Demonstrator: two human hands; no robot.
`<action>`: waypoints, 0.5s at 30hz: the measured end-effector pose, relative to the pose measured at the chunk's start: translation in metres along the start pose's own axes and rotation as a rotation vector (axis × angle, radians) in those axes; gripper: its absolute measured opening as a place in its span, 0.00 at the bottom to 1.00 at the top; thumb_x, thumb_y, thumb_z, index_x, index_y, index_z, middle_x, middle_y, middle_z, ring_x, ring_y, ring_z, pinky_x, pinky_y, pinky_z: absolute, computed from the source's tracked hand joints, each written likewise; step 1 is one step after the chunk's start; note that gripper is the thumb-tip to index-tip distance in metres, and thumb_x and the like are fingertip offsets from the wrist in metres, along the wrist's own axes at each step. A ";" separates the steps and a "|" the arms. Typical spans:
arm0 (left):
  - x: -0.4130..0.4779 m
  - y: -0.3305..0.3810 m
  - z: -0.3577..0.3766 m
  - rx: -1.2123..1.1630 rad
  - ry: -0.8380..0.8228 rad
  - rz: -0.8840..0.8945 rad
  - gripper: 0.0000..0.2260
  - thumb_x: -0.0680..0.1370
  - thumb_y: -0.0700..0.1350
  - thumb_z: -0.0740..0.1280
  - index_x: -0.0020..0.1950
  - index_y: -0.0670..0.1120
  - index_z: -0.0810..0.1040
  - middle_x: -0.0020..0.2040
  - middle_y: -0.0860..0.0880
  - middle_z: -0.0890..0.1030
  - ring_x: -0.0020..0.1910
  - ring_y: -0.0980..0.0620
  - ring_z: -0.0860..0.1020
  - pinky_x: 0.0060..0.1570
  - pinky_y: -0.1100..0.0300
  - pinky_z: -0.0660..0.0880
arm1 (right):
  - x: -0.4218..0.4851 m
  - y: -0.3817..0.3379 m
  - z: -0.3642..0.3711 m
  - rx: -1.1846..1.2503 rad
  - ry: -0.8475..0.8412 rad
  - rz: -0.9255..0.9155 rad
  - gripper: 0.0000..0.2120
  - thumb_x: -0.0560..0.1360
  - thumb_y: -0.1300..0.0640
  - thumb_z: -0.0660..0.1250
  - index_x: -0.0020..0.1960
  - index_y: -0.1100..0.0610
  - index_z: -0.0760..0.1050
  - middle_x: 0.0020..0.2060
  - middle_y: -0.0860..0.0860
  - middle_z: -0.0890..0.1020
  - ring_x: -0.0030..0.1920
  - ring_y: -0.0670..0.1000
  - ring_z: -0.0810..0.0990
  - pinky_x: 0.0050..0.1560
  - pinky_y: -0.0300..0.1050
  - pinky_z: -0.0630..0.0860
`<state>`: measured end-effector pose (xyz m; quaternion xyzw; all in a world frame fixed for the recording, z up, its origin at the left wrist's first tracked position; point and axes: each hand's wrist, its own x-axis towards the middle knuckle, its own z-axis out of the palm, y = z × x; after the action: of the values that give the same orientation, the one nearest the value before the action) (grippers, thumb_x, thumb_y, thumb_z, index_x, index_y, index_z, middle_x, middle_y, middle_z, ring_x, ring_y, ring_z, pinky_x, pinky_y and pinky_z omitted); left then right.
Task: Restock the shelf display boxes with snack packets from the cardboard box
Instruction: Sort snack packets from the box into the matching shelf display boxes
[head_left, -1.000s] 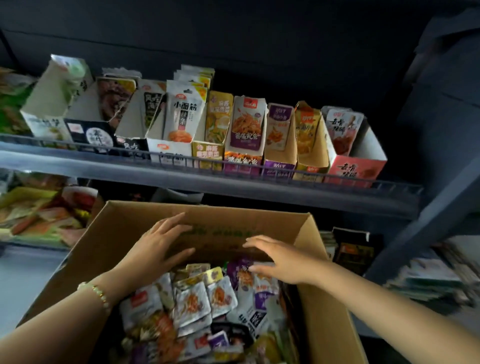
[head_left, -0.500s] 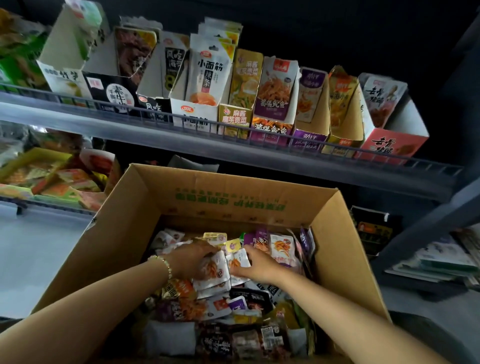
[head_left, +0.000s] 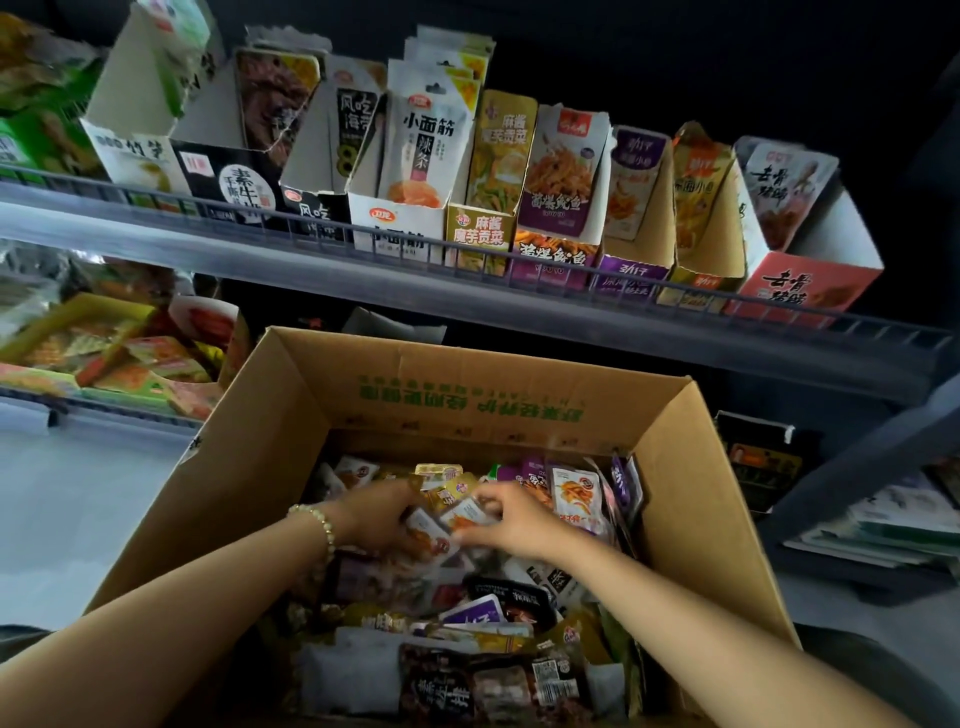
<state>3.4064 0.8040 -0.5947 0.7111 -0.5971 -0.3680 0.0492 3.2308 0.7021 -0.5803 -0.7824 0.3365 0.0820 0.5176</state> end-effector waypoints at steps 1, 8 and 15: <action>-0.004 0.005 -0.008 -0.067 0.057 0.024 0.14 0.72 0.51 0.74 0.56 0.49 0.82 0.51 0.50 0.84 0.47 0.56 0.80 0.46 0.63 0.77 | -0.003 -0.008 -0.008 0.004 0.049 -0.034 0.20 0.70 0.48 0.74 0.59 0.53 0.77 0.59 0.51 0.79 0.61 0.52 0.76 0.64 0.51 0.71; -0.042 0.057 -0.047 -0.593 0.341 0.108 0.10 0.73 0.46 0.73 0.52 0.46 0.79 0.45 0.51 0.85 0.43 0.57 0.84 0.40 0.63 0.80 | -0.040 -0.051 -0.053 0.290 0.275 -0.275 0.12 0.70 0.59 0.75 0.50 0.48 0.77 0.46 0.42 0.83 0.48 0.43 0.83 0.49 0.38 0.79; -0.058 0.084 -0.047 -0.835 0.391 0.109 0.12 0.74 0.49 0.69 0.56 0.51 0.74 0.48 0.51 0.85 0.44 0.53 0.85 0.40 0.61 0.81 | -0.048 -0.050 -0.052 0.588 0.310 -0.202 0.13 0.68 0.56 0.74 0.51 0.56 0.81 0.47 0.51 0.86 0.48 0.51 0.85 0.54 0.49 0.80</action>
<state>3.3644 0.8145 -0.4909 0.6539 -0.4141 -0.4329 0.4622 3.2141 0.6905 -0.4962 -0.6322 0.3411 -0.1901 0.6692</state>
